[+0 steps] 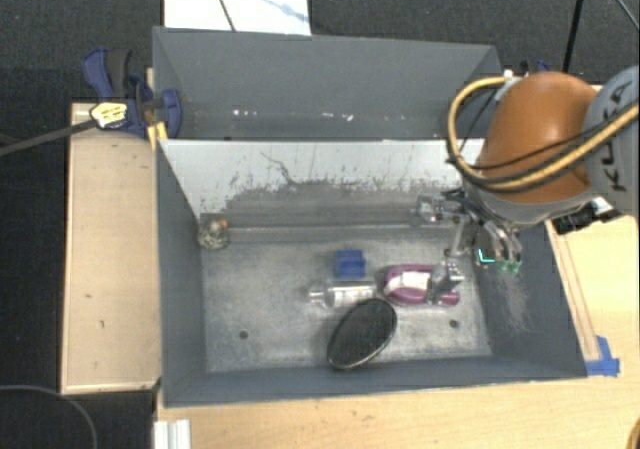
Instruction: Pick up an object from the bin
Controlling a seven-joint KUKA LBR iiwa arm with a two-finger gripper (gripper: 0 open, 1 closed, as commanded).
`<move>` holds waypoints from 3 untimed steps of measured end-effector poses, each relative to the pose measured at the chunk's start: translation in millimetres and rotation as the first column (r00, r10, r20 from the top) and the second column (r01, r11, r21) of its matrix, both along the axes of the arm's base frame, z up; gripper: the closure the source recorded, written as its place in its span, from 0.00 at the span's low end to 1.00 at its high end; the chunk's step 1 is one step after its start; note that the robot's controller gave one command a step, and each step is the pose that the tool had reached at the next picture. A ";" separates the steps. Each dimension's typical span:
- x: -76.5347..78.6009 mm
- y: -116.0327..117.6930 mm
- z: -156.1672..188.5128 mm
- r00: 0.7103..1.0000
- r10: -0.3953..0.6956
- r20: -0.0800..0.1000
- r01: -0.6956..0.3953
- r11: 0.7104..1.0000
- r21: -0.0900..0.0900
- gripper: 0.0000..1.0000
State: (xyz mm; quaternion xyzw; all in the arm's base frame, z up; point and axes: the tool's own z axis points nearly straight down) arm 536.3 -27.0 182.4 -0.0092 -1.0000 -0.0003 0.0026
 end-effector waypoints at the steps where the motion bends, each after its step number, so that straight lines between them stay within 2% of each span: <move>1: 6.6 -56.8 -114.5 1.000 0.003 0.006 -0.003 1.000 -0.001 0.00; 2: -1.3 -47.9 -80.7 0.999 -0.048 0.012 0.048 0.999 0.000 0.00; 3: 0.1 -51.8 -82.0 1.000 0.002 0.013 -0.002 1.000 -0.002 0.00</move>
Offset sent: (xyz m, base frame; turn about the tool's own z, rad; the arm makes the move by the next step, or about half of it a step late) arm 0.0065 -0.0548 -0.1124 -0.0076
